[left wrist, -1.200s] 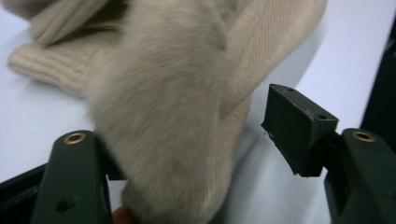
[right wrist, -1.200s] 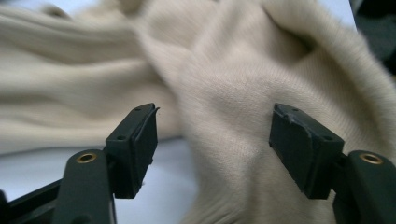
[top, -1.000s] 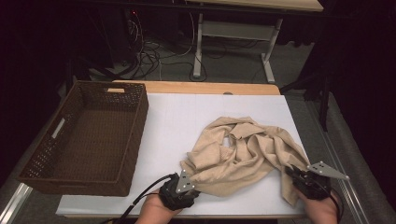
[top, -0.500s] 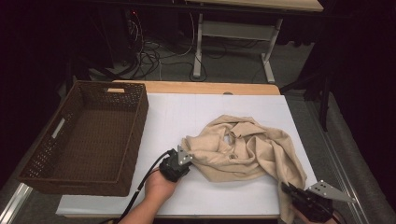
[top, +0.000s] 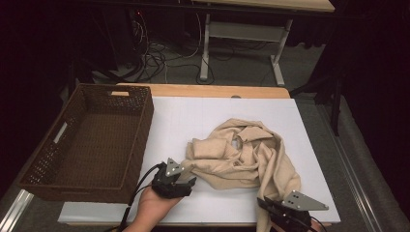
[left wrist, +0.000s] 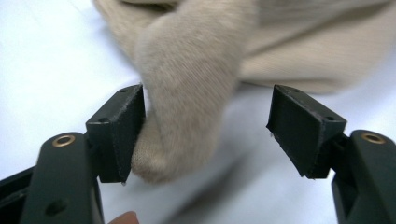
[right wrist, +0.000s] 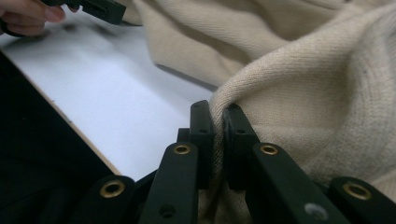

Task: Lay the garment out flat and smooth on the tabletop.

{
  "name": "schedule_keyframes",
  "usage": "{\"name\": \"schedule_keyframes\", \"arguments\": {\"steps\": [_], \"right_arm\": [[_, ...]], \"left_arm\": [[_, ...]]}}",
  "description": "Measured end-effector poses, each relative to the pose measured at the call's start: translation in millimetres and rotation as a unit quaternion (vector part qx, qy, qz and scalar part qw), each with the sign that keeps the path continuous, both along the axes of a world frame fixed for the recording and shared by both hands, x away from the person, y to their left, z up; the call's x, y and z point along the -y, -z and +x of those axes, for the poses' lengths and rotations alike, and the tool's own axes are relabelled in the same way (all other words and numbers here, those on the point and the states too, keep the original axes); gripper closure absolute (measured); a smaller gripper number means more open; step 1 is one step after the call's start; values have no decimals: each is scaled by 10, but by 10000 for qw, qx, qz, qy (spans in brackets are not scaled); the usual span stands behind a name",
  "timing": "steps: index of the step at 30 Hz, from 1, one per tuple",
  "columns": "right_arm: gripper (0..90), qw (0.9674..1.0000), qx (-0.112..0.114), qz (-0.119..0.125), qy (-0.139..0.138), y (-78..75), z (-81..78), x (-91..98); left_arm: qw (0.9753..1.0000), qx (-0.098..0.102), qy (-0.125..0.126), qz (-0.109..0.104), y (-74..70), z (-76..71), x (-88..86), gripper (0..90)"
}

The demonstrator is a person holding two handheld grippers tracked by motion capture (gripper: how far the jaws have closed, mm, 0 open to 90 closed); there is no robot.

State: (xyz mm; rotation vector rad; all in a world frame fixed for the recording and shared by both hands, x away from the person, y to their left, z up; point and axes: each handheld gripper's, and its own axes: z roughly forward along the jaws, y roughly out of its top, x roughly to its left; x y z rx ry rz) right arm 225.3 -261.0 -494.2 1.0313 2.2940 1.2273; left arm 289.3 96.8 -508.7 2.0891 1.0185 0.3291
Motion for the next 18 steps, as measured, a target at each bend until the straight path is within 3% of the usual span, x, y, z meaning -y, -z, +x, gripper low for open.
{"name": "schedule_keyframes", "arguments": {"steps": [2,5,8,12,16,18], "right_arm": [[841,10000,36,-53,5,-1,9,-22],[736,9998,145,77,98,-51,4,20],[669,9991,316,209,188,-130,-11,74],[634,9976,503,364,317,-207,-38,147],[620,9953,677,522,453,-262,-52,261],[605,9945,647,653,510,-270,-38,323]], "left_arm": [[9996,9,151,-235,11,-114,-8,250],[9978,-25,490,-456,-20,-173,100,322],[9958,-8,625,-666,-67,-229,230,344],[9961,187,636,-574,-101,-346,292,361],[9966,39,609,-561,-45,-333,238,357],[9966,-31,615,-555,-10,-300,245,354]]}}
